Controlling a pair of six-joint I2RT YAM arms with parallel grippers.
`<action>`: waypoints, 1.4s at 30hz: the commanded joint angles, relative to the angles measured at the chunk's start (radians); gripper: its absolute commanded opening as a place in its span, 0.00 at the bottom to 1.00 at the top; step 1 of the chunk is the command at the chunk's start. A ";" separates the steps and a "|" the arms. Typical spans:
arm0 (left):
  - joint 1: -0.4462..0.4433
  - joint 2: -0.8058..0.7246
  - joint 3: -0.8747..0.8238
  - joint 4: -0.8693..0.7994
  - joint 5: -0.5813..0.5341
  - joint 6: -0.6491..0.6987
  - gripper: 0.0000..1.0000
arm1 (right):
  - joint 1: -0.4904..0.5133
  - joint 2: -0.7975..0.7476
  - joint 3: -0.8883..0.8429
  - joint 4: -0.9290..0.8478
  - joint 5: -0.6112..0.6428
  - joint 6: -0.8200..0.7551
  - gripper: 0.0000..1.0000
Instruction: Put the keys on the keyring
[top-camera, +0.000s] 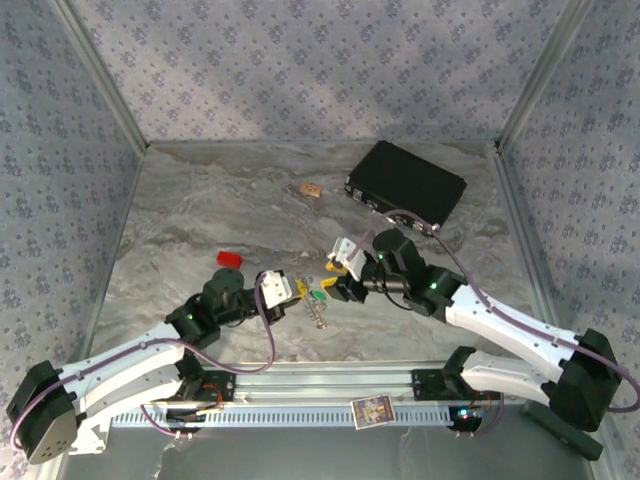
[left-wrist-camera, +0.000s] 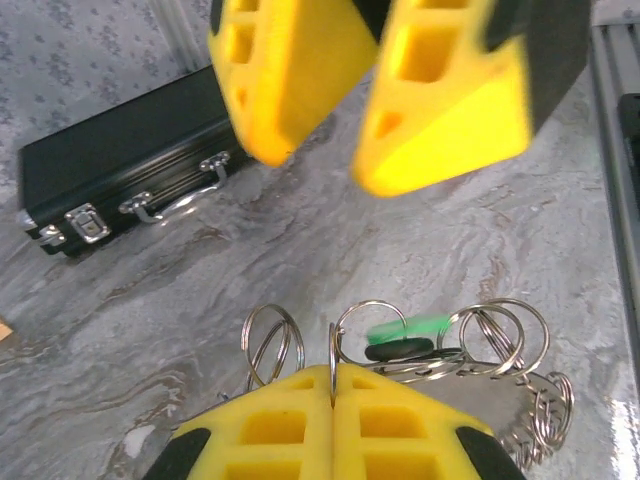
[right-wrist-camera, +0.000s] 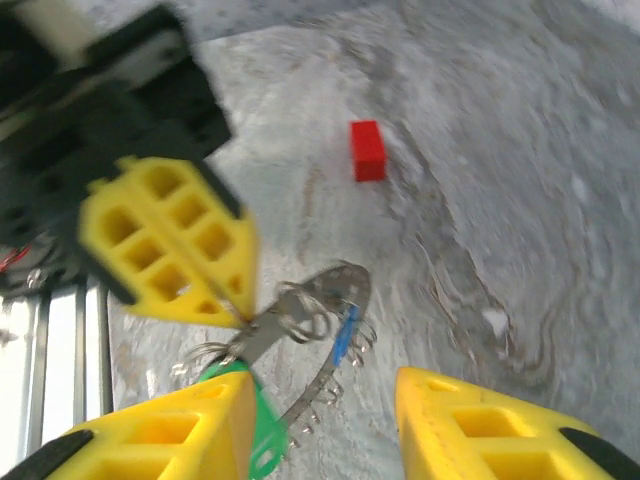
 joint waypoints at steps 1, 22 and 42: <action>-0.008 -0.007 -0.005 0.095 0.065 0.009 0.00 | 0.016 -0.016 -0.022 0.003 -0.109 -0.188 0.36; -0.008 0.020 0.016 0.095 0.017 0.045 0.00 | 0.036 0.142 0.114 -0.094 -0.068 0.460 0.23; -0.007 0.013 0.015 0.108 0.029 0.040 0.00 | 0.023 0.162 0.111 -0.099 -0.108 0.494 0.00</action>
